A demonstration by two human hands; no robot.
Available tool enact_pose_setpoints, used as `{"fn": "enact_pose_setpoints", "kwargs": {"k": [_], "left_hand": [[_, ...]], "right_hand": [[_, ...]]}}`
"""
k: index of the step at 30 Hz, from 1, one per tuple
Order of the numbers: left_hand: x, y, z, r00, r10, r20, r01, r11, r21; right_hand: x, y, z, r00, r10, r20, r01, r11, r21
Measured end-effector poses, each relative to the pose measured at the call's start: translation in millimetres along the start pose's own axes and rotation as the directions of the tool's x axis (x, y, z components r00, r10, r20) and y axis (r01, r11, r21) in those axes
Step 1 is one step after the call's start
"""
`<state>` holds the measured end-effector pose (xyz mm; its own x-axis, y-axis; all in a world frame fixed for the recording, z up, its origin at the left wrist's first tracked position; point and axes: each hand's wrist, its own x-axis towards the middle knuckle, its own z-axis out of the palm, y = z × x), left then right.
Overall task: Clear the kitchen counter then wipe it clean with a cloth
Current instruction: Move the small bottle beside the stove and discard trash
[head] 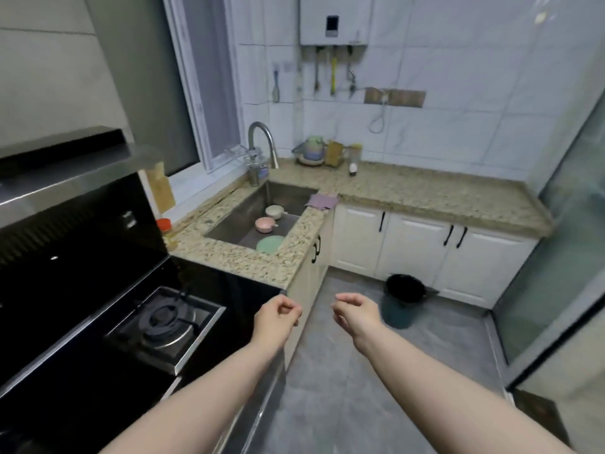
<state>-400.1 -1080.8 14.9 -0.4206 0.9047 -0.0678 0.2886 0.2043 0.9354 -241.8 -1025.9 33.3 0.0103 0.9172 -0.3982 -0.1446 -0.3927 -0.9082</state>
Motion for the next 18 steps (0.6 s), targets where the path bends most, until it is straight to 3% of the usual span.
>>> {"fn": "enact_pose_setpoints", "kwargs": {"k": [9,18], "left_hand": [[84,33,73,0.979,0.049,0.196,-0.043,0.998,-0.034],[193,72,108,0.955,0.12,0.271,-0.11,0.993,-0.052]], "right_hand": [[84,-41,-37,0.983,-0.048,-0.177,0.055,0.998,0.037],[166,-103,-34,0.948,-0.099,-0.304,0.101,0.995,-0.01]]}}
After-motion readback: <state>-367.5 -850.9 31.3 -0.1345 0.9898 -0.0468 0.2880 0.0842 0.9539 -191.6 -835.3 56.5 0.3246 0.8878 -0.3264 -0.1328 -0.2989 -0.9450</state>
